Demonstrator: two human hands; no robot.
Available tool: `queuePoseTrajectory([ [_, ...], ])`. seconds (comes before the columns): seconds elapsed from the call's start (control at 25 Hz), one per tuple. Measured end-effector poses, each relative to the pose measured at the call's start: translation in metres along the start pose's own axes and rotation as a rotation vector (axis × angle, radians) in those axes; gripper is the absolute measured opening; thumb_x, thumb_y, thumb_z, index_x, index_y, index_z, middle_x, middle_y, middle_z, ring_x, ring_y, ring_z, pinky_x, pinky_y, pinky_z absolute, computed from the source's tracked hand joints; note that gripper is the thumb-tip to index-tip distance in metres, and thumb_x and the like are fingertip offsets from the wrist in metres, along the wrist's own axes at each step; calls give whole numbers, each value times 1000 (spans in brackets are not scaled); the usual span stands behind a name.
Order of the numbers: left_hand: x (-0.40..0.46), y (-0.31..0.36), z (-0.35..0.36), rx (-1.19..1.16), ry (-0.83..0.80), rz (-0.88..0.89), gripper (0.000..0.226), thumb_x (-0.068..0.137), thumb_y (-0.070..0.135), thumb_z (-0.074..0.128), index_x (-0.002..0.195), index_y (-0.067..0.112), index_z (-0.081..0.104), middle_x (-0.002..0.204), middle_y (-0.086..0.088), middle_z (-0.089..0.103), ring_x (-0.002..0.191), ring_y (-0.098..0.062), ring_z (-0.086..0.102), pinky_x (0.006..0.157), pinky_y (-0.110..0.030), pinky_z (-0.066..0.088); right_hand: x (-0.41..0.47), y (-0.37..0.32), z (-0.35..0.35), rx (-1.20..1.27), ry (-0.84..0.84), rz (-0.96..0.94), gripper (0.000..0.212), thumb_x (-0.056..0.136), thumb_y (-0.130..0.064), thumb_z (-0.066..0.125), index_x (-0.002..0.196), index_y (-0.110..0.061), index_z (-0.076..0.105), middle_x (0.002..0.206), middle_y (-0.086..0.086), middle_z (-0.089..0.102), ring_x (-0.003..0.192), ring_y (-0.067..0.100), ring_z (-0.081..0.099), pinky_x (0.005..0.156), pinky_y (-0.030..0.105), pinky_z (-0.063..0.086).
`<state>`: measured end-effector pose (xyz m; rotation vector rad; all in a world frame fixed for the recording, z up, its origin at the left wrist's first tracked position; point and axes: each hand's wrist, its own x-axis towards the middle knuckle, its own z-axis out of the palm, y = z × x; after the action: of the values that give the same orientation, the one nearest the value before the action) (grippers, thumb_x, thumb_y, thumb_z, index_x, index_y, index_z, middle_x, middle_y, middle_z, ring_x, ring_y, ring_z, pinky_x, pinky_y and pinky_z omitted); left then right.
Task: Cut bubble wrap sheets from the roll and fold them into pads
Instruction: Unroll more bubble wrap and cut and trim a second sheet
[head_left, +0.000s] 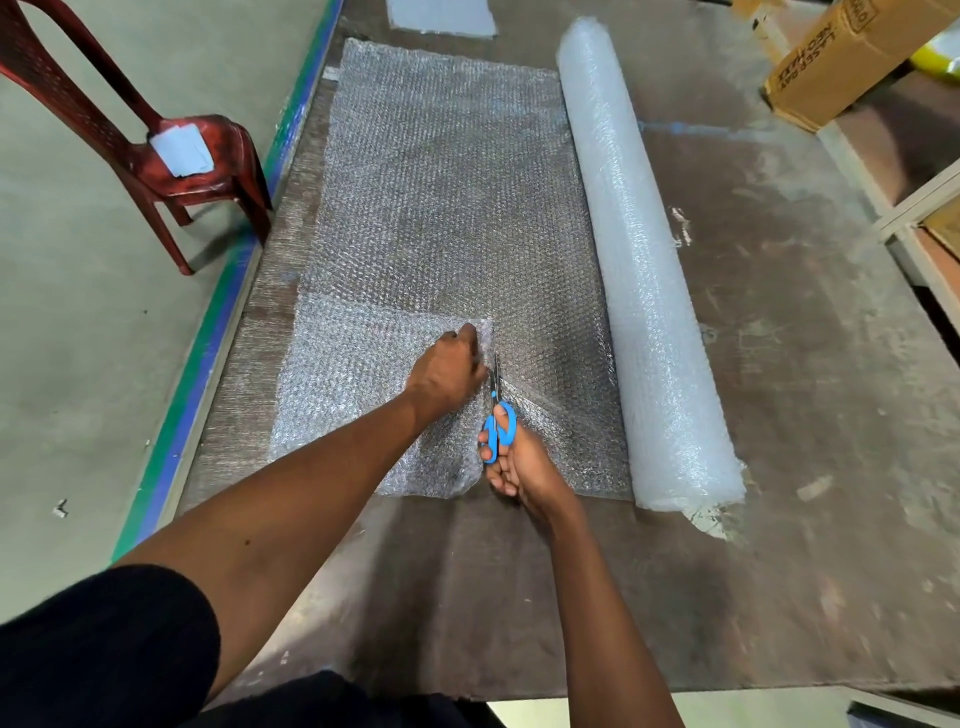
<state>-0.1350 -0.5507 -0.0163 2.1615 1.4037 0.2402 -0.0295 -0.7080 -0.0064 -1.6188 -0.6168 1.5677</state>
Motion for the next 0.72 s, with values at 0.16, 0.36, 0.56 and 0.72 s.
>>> queuePoseTrajectory([
  [0.16, -5, -2, -2, 12, -28, 79, 45, 103, 20, 62, 142, 38, 47, 109, -2, 53, 76, -13, 61, 58, -26, 58, 1, 1, -1, -13, 8, 0, 53, 109, -59, 42, 100, -10, 62, 71, -2, 60, 44, 13, 40, 36, 25, 25],
  [0.36, -9, -11, 2, -118, 32, 28, 30, 104, 20, 59, 133, 24, 64, 110, -3, 57, 72, -11, 62, 59, -22, 54, 4, -1, 0, -60, 18, -19, 57, 106, -65, 46, 98, -12, 64, 74, 1, 61, 45, 14, 43, 37, 24, 25],
  [0.56, -11, -15, 5, -152, 62, 48, 24, 100, 29, 64, 123, 22, 62, 100, 0, 58, 78, -13, 63, 66, -28, 58, 4, -6, 0, -74, 15, -13, 56, 107, -62, 48, 93, -11, 63, 67, 2, 55, 43, 13, 40, 37, 24, 23],
  [0.72, -11, -18, 8, -164, 61, 45, 28, 96, 26, 70, 123, 25, 61, 98, 2, 57, 79, -10, 60, 65, -23, 47, 1, -7, -2, -56, 6, -5, 45, 110, -51, 49, 101, -8, 60, 71, 1, 56, 43, 10, 40, 36, 24, 22],
])
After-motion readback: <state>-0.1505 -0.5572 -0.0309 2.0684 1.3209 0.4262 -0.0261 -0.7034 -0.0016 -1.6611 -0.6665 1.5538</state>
